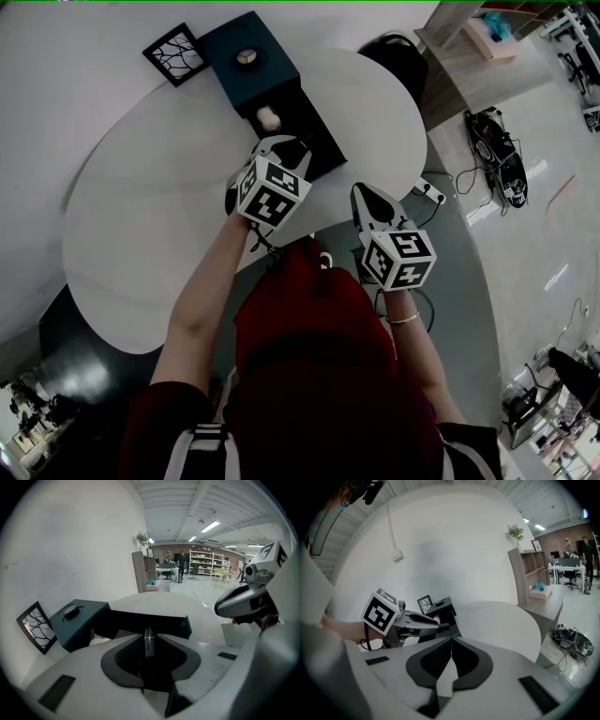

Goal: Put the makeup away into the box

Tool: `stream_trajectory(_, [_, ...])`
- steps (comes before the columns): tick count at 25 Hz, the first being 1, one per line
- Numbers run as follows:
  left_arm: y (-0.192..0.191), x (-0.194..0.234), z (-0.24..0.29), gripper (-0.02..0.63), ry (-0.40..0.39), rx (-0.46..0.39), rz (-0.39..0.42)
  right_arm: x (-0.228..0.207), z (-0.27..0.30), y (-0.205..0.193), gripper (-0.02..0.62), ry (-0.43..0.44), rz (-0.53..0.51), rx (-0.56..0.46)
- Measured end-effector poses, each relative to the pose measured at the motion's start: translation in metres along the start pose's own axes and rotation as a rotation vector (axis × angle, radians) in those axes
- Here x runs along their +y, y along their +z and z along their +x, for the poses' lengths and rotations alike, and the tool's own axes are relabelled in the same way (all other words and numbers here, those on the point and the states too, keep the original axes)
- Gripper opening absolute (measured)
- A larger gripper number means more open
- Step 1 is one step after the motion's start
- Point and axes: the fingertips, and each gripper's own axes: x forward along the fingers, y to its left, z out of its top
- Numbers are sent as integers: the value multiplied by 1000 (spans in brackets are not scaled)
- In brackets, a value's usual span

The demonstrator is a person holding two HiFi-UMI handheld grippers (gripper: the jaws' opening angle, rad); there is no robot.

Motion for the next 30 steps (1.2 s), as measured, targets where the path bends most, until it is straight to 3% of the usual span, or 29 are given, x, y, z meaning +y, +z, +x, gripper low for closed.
stream_trajectory(6, [-6,0,6,110,-26,40,-11,-3,3,1,15,-18,7,-1])
stream_trajectory(30, [-18,-9,18,110,-49,201,137,-8,8,-5,15,-58,27,21])
